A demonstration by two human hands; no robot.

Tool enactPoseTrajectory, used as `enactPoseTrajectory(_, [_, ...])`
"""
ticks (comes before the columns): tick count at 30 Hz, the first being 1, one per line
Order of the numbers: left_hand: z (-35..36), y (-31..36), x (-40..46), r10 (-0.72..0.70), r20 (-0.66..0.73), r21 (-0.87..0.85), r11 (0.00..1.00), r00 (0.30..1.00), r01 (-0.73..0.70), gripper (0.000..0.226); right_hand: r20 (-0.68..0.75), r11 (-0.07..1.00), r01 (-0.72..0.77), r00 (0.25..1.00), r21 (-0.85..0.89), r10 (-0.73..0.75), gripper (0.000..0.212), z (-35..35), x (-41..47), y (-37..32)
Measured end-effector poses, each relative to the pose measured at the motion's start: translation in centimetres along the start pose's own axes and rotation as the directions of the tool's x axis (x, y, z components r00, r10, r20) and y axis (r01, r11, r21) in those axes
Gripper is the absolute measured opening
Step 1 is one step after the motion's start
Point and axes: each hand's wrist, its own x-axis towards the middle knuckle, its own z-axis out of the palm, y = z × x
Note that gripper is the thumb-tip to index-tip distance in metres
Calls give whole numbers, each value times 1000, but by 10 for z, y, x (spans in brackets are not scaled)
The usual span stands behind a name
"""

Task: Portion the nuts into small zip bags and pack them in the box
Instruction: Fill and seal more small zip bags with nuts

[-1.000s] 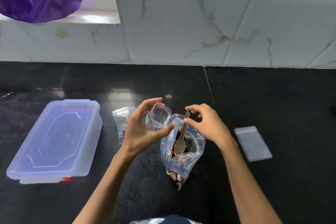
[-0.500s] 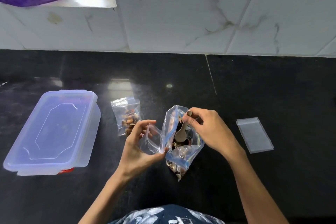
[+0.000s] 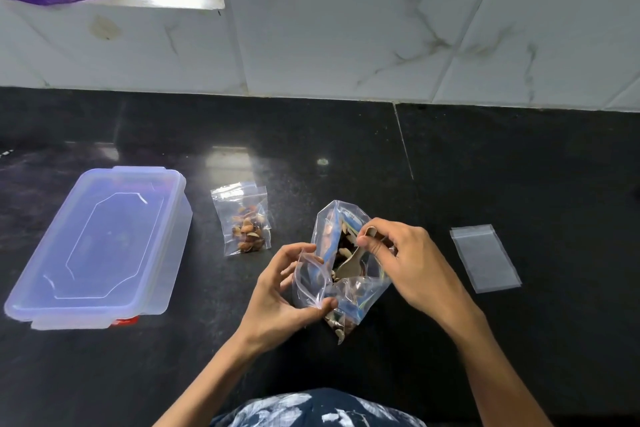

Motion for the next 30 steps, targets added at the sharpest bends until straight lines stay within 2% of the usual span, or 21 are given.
enactPoseTrajectory(3, [0,-3,-2,-22,-8,-16,1000,1000,22,59,-98,997,53,993,-56,-58,24,-1,-2,2])
enactPoseTrajectory(9, [4,-5,-4,-52,8,-74,996,999,53,59,-42,994,-7,999,-105,2,23,8,-4,2])
enactPoseTrajectory(15, [9,-9,-5,-66,23,-117,991,998,68,62,-56,988,-150,987,-25,149,25,7,-4,7])
enactPoseTrajectory(21, [15,-9,-5,-70,-7,-121,990,998,68,58,7,963,-256,967,86,256,26,14,-3,12])
enactPoseTrajectory(26, [19,-11,-10,-62,-68,-137,989,996,52,56,52,910,-369,929,187,366,23,26,-3,16])
enactPoseTrajectory(30, [26,-17,-16,-34,-132,-120,993,991,18,53,85,888,-403,915,220,394,19,28,-3,16])
